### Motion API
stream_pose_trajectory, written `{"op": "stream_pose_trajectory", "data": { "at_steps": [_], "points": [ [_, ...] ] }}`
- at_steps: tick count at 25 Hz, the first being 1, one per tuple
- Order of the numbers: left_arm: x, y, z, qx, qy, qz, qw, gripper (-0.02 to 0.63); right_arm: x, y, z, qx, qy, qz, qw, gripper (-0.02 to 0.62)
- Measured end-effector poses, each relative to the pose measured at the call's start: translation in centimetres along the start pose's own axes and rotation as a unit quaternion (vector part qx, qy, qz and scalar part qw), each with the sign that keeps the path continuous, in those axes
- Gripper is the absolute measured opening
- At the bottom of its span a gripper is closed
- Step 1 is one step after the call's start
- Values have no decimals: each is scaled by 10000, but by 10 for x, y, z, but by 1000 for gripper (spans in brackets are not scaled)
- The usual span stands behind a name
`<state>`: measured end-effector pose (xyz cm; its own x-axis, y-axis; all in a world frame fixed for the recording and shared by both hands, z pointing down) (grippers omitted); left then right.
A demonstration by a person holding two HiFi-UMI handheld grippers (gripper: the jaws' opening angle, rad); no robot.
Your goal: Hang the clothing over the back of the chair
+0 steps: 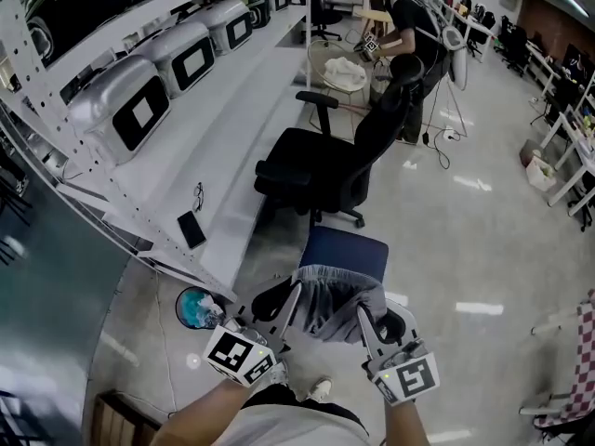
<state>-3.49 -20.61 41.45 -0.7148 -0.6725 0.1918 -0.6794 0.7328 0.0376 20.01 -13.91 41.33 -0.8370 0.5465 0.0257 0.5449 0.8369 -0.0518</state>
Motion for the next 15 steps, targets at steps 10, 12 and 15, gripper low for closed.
{"op": "stream_pose_trajectory", "data": {
  "at_steps": [10,12,15],
  "points": [
    [43,-59,8,-51,-23,-202,9998,28,-41,-34,7,-35,209,-314,9993,80],
    [53,-72,1,48,-53,-224,9997,28,-51,-43,-2,92,275,-396,9988,80],
    [68,-89,-17,369,-90,-166,9991,28,-63,-56,-26,462,382,-409,9974,80]
  ]
}}
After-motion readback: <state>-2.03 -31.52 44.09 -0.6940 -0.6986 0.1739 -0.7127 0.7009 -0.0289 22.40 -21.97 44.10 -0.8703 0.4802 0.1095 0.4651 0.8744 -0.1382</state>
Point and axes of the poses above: the fingertips, and each gripper's own axes: y backward along the fingers, x to its left, z out of its top, the point moved 10 cm from there along y, backward along the fingers, and after that the axes turned 3 degrees about z, right-handed, at the moved point
